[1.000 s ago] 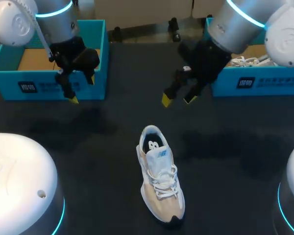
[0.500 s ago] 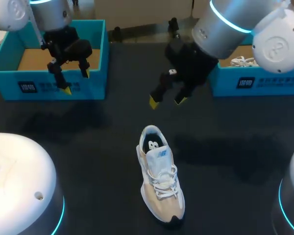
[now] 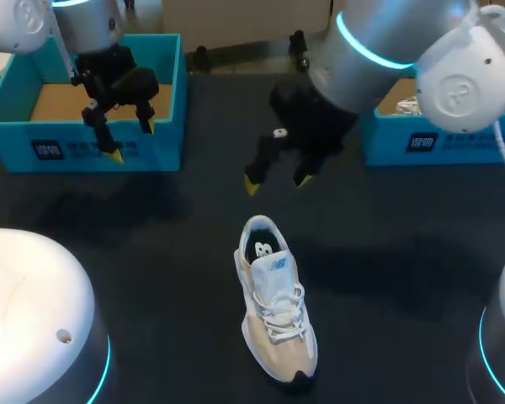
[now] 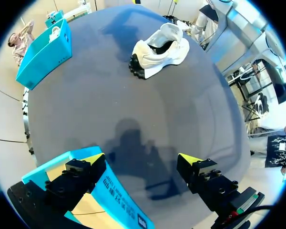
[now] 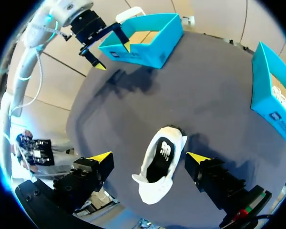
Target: Take the shoe out of the shoebox, open the shoe tongue, remove and reinsert the insole, then place the shoe into the shoebox
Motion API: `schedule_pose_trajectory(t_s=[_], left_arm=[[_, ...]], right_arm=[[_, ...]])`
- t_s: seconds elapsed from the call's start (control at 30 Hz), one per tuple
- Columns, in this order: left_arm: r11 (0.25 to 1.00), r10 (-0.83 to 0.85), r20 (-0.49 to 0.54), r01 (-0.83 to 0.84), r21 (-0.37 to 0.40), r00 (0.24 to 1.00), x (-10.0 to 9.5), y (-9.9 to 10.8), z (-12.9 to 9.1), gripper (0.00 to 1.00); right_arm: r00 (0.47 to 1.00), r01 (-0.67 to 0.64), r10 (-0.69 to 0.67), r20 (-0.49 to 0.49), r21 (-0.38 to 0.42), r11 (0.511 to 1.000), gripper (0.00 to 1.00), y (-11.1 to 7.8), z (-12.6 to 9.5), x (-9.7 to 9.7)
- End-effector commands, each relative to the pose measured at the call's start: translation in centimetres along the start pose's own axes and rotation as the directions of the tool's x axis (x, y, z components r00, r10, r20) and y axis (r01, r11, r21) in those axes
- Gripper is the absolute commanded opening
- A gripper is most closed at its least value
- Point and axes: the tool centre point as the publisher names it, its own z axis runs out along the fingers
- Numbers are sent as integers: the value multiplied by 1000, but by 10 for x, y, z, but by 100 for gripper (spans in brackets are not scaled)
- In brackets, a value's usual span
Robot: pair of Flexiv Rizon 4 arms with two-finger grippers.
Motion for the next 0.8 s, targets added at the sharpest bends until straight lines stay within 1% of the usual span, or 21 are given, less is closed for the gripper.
schedule_pose_trajectory(t_s=[0.03, 0.07, 0.13, 0.2, 0.27, 0.3, 0.37, 0.4, 0.43, 0.5, 0.53, 0.67, 0.73, 0.8], left_arm=[[1000, 0, -1, 0, -2, 1000, 0, 0, 0, 100], [1000, 0, -1, 0, -2, 1000, 0, 0, 0, 100], [1000, 0, -1, 0, -2, 1000, 0, 0, 0, 100], [1000, 0, -1, 0, -2, 1000, 0, 0, 0, 100], [1000, 0, -1, 0, -2, 1000, 0, 0, 0, 100], [1000, 0, -1, 0, -2, 1000, 0, 0, 0, 100], [1000, 0, -1, 0, -2, 1000, 0, 0, 0, 100], [1000, 0, -1, 0, -2, 1000, 0, 0, 0, 100], [1000, 0, -1, 0, -2, 1000, 0, 0, 0, 100], [1000, 0, -1, 0, -2, 1000, 0, 0, 0, 100], [1000, 0, -1, 0, -2, 1000, 0, 0, 0, 100], [1000, 0, -1, 0, -2, 1000, 0, 0, 0, 100], [1000, 0, -1, 0, -2, 1000, 0, 0, 0, 100], [1000, 0, -1, 0, -2, 1000, 0, 0, 0, 100]], right_arm=[[998, -46, 45, 54, 7, 999, 100, 10, 21, 15], [997, -53, 53, 53, -2, 999, 100, 9, 23, 17], [990, -101, 100, 95, 7, 995, 100, 8, 28, 21], [989, -104, 103, 109, -3, 995, 100, 7, 32, 23], [981, -137, 135, 141, 5, 991, 100, 5, 37, 25], [979, -139, 138, 149, -7, 990, 100, 3, 38, 26], [972, -162, 159, 172, -1, 987, 73, 1, 40, 28], [972, -157, 157, 173, -16, 988, 45, -1, 41, 29], [972, -155, 156, 177, -22, 988, 40, -2, 41, 30], [964, -166, 166, 207, -21, 986, 3, -4, 42, 33], [963, -162, 164, 214, -26, 986, 0, -4, 43, 33], [953, -174, 175, 249, -26, 984, 0, -7, 53, 35], [957, -190, 198, 211, -57, 980, 0, -12, 52, 30], [957, -190, 198, 211, -57, 980, 0, -12, 52, 30]])
